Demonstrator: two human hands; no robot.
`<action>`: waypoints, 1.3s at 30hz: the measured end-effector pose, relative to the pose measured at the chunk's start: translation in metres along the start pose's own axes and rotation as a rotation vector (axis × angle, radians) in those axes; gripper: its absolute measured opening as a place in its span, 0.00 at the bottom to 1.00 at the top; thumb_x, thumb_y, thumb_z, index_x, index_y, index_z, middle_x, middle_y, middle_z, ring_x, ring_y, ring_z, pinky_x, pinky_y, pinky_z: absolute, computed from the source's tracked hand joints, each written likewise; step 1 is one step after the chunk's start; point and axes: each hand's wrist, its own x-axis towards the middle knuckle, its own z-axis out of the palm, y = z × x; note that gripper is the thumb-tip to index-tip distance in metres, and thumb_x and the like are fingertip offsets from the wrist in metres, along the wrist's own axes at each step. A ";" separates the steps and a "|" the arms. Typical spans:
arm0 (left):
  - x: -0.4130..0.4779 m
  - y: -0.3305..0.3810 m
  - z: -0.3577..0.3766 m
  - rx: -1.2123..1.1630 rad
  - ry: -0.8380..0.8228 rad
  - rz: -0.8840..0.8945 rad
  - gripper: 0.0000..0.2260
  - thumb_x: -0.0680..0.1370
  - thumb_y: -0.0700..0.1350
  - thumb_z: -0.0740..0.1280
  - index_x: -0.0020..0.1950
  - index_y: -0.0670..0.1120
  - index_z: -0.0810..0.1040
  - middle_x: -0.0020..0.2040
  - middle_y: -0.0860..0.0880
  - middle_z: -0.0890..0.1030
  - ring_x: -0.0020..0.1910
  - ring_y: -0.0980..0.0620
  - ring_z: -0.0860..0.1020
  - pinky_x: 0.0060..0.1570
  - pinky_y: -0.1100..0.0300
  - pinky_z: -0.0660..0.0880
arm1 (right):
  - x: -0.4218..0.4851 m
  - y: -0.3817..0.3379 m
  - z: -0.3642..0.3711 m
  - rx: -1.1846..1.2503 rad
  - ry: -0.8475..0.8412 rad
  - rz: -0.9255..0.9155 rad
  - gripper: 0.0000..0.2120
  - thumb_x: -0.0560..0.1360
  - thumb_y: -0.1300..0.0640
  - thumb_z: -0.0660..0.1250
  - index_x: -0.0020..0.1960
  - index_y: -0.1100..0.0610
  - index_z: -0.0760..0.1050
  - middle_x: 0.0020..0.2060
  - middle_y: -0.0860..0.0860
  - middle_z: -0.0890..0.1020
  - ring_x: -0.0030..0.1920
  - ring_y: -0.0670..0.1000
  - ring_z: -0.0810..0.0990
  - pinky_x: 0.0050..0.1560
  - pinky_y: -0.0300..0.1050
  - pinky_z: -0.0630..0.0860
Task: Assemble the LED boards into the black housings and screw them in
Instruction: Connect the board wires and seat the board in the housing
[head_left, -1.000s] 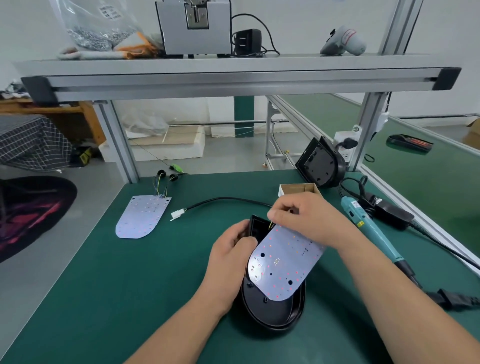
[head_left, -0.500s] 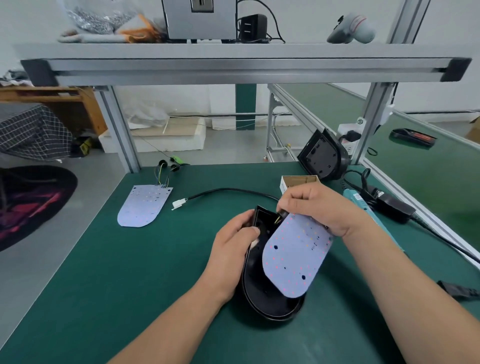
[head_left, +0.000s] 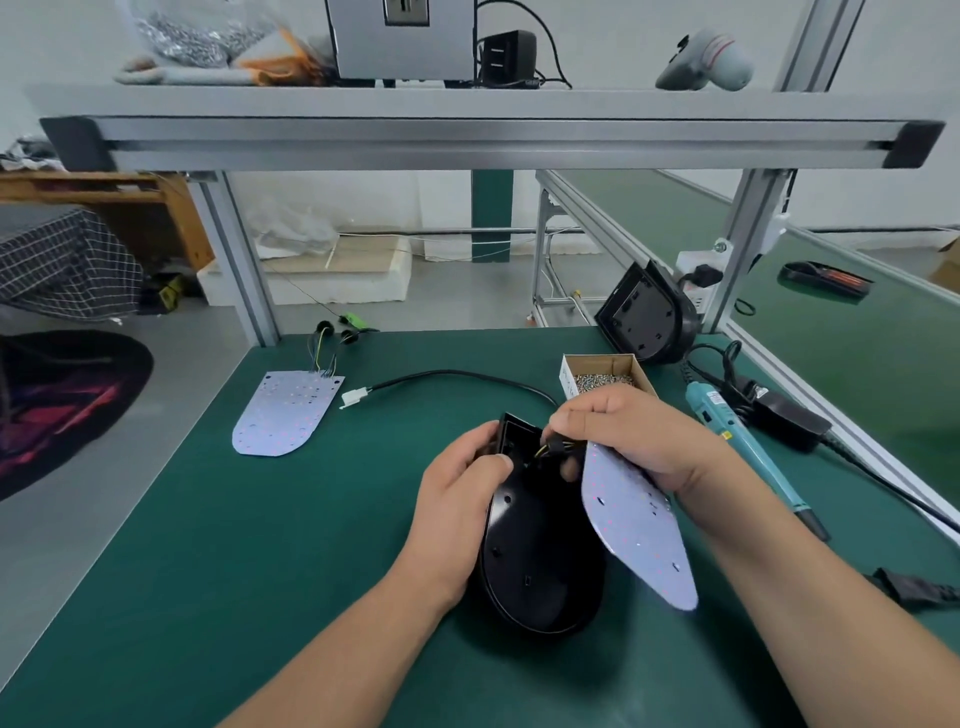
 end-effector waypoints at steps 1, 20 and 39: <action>0.000 0.000 0.000 0.001 -0.007 0.000 0.12 0.76 0.40 0.65 0.56 0.43 0.84 0.48 0.43 0.82 0.45 0.47 0.77 0.48 0.51 0.74 | 0.001 0.001 0.000 -0.039 0.000 -0.009 0.12 0.83 0.55 0.69 0.50 0.62 0.86 0.40 0.61 0.84 0.38 0.55 0.81 0.43 0.48 0.78; 0.001 0.000 -0.002 0.013 0.081 0.074 0.16 0.77 0.41 0.63 0.60 0.48 0.85 0.57 0.40 0.86 0.53 0.46 0.82 0.59 0.45 0.78 | -0.002 0.009 0.022 -0.363 0.115 -0.286 0.16 0.81 0.59 0.73 0.68 0.50 0.81 0.58 0.41 0.87 0.61 0.40 0.83 0.65 0.35 0.75; -0.001 0.002 0.001 0.142 0.142 0.145 0.17 0.80 0.44 0.66 0.68 0.51 0.83 0.61 0.49 0.86 0.63 0.47 0.83 0.67 0.48 0.78 | 0.002 -0.002 0.055 -0.712 0.391 -0.311 0.07 0.75 0.59 0.71 0.51 0.51 0.85 0.45 0.46 0.83 0.46 0.48 0.81 0.50 0.51 0.78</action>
